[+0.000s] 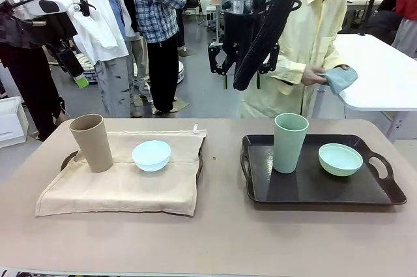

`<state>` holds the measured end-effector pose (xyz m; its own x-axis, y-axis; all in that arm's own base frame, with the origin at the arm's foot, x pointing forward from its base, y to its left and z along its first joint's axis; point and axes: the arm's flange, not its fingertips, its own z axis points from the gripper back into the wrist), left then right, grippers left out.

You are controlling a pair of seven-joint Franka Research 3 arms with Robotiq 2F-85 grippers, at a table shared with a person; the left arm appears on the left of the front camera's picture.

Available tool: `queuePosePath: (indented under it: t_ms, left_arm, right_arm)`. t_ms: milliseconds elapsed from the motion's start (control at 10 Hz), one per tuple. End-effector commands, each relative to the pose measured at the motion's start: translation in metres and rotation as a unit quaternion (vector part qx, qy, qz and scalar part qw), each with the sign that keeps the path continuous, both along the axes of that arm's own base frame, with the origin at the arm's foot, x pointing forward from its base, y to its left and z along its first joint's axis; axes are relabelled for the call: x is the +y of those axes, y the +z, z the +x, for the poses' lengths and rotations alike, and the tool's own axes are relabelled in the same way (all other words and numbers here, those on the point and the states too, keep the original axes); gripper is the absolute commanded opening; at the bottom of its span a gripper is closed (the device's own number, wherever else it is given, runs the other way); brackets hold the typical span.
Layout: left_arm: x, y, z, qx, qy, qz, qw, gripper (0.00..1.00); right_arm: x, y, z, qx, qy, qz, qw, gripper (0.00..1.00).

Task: Set up a tray with a mat and arrange the tableware.
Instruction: Pick up the Picnic Bowl and Reusable plastic cup from the Handle tray in front of the human's position and hold them in the air.

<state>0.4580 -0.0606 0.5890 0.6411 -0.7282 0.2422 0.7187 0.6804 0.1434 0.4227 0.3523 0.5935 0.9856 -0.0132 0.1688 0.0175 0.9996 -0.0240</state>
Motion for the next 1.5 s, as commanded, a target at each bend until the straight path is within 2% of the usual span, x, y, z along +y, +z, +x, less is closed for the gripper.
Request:
queuePosePath:
  t_ms: [0,100,200,300,500,600,800,1000,1200,1400]
  left_arm:
    - [0.0,0.0,0.0,0.0,0.0,0.0,1.0,1.0]
    - [-0.005,-0.007,-0.016,0.03,0.053,0.021,0.998,1.0]
    - [-0.006,-0.014,-0.026,0.066,0.098,0.004,0.993,1.0]
    - [-0.013,-0.023,-0.042,0.073,0.151,0.027,0.985,1.0]
    - [-0.03,-0.026,-0.059,0.066,0.182,0.029,0.981,1.0]
    - [-0.033,-0.017,-0.059,0.066,0.182,-0.01,0.981,1.0]
    - [-0.013,0.003,-0.047,0.103,0.16,-0.157,0.969,1.0]
    - [0.01,-0.001,-0.029,0.153,0.156,-0.257,0.941,1.0]
    - [0.03,-0.014,-0.014,0.213,0.159,-0.348,0.899,1.0]
    - [0.055,-0.022,-0.004,0.244,0.168,-0.42,0.858,1.0]
  right_arm:
    - [0.0,0.0,0.0,0.0,0.0,0.0,1.0,0.79]
    - [-0.016,-0.007,-0.013,-0.002,0.02,-0.014,1.0,0.79]
    - [-0.035,-0.015,-0.024,-0.007,0.038,-0.009,0.999,0.79]
    - [-0.062,-0.024,-0.034,-0.006,0.063,0.02,0.998,0.79]
    - [-0.119,-0.03,-0.039,-0.002,0.096,0.113,0.989,0.79]
    - [-0.152,-0.028,-0.039,-0.003,0.095,0.177,0.98,0.79]
    - [-0.229,-0.026,-0.044,-0.014,0.054,0.273,0.96,0.79]
    - [-0.292,-0.021,-0.05,-0.03,0.019,0.315,0.948,0.79]
    - [-0.349,-0.019,-0.057,-0.035,-0.012,0.35,0.936,0.79]
    - [-0.399,-0.03,-0.066,-0.03,-0.05,0.401,0.914,0.79]
